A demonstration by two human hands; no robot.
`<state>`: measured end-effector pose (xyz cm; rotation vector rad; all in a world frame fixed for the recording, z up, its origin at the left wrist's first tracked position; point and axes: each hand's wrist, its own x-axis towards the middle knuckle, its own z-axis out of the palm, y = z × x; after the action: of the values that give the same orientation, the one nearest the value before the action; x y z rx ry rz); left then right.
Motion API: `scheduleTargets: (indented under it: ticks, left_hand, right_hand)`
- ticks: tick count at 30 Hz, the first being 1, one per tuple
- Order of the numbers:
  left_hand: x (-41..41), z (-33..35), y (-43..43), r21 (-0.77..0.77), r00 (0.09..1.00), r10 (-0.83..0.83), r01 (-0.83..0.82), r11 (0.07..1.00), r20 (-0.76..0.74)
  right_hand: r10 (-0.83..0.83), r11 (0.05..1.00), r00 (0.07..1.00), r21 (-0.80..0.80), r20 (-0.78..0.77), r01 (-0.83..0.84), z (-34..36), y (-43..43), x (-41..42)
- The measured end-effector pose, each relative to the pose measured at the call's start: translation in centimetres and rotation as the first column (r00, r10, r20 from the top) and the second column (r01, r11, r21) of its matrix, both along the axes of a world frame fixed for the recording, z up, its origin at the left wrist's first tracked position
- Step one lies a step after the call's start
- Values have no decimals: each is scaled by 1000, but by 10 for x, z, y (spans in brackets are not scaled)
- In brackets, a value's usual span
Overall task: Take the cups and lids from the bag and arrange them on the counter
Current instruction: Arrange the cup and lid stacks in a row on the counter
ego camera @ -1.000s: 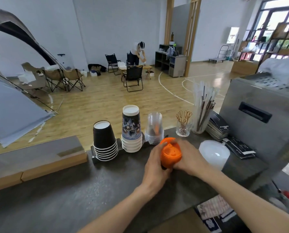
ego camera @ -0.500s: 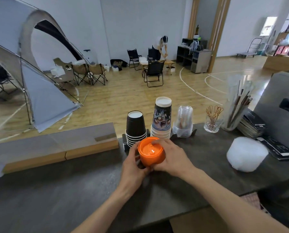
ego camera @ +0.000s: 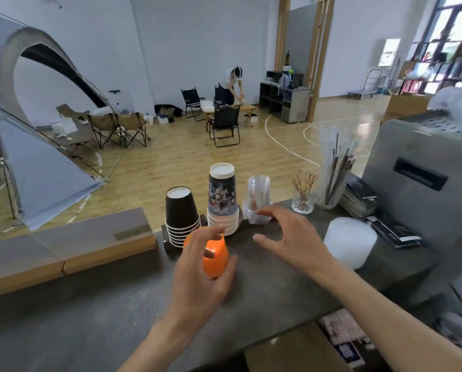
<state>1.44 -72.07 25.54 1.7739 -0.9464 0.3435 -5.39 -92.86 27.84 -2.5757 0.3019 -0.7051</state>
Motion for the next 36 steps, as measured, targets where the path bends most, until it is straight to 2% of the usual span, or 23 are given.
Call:
scheduleTargets:
  ticks: [4, 9, 12, 16, 18, 22, 26, 29, 36]
  left_hand:
    - [-21, -3, -67, 108, 973, -202, 215, 971, -113]
    - [-41, -23, -146, 213, 916, -270, 339, 916, -296]
    - [-55, -36, -181, 263, 903, -257, 355, 897, -344]
    - [-70, -52, -209, 242, 885, -240, 354, 903, -399]
    - [-76, -58, -216, 208, 871, -237, 351, 913, -431]
    - [-80, -59, -212, 126, 850, -206, 301, 945, -484]
    - [-62, -55, -185, 74, 849, -90, 150, 986, -521]
    - [-45, -54, -156, 62, 846, 8, 30, 998, -533]
    - [-21, -57, -114, 71, 841, 150, -133, 989, -519]
  right_hand:
    - [-101, 995, 994, -18, 45, 102, 0, -49, -34]
    - [-198, 980, 978, 16, 69, 197, -13, -106, -87]
    - [-219, 969, 971, 137, 92, 206, -20, -134, -115]
    - [-157, 908, 985, 383, -65, 170, -43, -165, -137]
    - [-112, 853, 990, 503, -87, 141, -57, -171, -139]
    - [-95, 826, 995, 555, -41, 102, -70, -166, -121]
    - [-3, 800, 1000, 600, -2, 4, -71, -144, -82]
    - [92, 798, 996, 599, -13, -66, -70, -118, -46]
    - [220, 775, 975, 606, 3, -177, -67, -79, 7]
